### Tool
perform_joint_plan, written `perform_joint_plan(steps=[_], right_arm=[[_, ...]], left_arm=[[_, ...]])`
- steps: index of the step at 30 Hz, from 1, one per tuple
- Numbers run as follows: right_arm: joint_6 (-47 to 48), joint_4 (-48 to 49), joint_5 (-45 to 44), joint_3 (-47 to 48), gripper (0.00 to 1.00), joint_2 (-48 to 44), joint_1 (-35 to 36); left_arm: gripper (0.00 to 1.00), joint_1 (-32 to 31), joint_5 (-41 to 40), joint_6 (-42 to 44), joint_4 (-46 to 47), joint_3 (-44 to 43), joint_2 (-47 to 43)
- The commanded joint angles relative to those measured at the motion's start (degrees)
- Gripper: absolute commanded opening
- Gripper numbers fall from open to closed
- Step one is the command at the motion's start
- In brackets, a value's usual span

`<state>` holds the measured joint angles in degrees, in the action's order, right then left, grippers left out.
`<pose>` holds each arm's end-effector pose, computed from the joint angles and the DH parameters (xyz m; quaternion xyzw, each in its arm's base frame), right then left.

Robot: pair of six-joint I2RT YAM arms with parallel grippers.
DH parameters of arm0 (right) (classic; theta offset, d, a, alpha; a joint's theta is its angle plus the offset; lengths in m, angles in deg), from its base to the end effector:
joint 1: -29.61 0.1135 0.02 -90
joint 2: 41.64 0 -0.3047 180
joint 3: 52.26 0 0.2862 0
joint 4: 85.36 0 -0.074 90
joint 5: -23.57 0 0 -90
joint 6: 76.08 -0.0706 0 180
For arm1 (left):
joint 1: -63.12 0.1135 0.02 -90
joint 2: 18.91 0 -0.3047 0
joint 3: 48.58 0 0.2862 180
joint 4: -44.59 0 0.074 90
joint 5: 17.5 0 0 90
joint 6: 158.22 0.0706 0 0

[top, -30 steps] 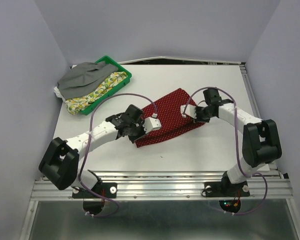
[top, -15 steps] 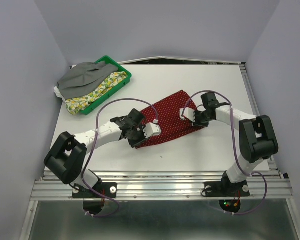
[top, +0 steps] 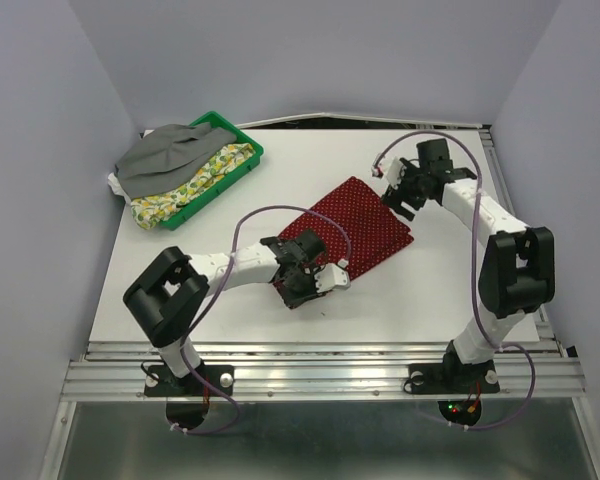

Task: Fold and stack the skirts
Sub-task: Fold the skirt

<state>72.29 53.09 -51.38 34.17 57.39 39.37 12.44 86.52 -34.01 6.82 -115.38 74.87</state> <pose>0.4211 0.0910 0.2367 -0.5617 0.7588 -0.0120 0.3294 0.2123 -0.2862 0.1588 0.6733 0.6967 -0.1489 0.1976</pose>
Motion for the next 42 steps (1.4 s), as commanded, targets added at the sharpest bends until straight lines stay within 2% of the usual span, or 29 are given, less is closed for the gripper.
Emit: perform_joint_plan(steps=[1,5,6,7,9,14,18,20,24,25,27,28,32,36,38,42], right_arm=[[-18.26,-4.1,-0.55,9.32,0.81,-0.6,-2.55],[-33.55,-9.65,3.14,12.25,0.78,1.35,-3.87],[-39.67,-9.75,3.58,11.73,0.76,1.0,-3.87],[-41.82,-10.01,4.72,11.11,0.74,0.56,-3.87],[-49.0,-10.36,9.98,8.14,0.7,-0.49,-3.87],[-56.77,-7.99,14.91,3.2,0.65,5.45,-3.87],[-58.19,-4.22,13.87,3.37,0.63,11.44,-3.87],[-59.93,-3.51,10.89,3.63,0.61,13.12,-3.87],[-59.08,-3.07,5.7,4.78,0.58,16.81,-3.87],[-57.42,-2.37,4.82,5.04,0.56,18.12,-3.87],[-55.21,-1.23,1.75,6.44,0.55,19.8,-3.87],[-54.6,-0.7,0.69,7.58,0.55,21.98,-3.87],[-51.87,0.27,-1.6,17.83,0.54,27.78,-3.87],[-50.81,-1.91,-0.82,26.72,0.54,31.4,-3.35],[-50.46,-3.32,1.2,28.33,0.55,31.06,-3.34],[-48.62,-5.44,3.58,26.32,0.6,23.88,-2.73]], left_arm=[[0.34,-1.62,7.57,-1.17,-4.64,-7.05,4.3],[0.4,-5.13,12.34,-4.41,-4.74,-14.55,6.42],[0.44,-7.14,12.61,-5.12,-4.3,-15.43,6.77],[0.49,-7.85,12.87,-6.43,-4.13,-16.83,6.86],[0.53,-8.74,14.79,-7.32,-3.77,-17.72,6.25],[0.59,-8.13,13.32,-10.83,-2.37,-17.55,-1.2],[0.63,-6.2,6.23,-10.06,-1.14,-14.31,-8.76],[0.65,-3.39,3.4,-8.12,0.0,-9.92,-11.95],[0.68,-0.13,-1.09,0.65,0.7,-1.84,-18.87],[0.68,-0.04,-3.71,5.37,1.58,0.27,-19.94],[0.68,0.05,-7.51,10.14,6.23,7.39,-22.58],[0.68,0.05,-8.47,13.73,7.99,10.98,-23.02],[0.69,0.05,-9.98,18.16,16.24,15.14,-22.07],[0.69,-0.04,-10.67,18.25,23.72,16.02,-19.0],[0.69,-0.3,-12.17,18.17,28.62,16.29,-17.58],[0.68,-0.39,-13.32,18.34,31.64,15.67,-17.13]])
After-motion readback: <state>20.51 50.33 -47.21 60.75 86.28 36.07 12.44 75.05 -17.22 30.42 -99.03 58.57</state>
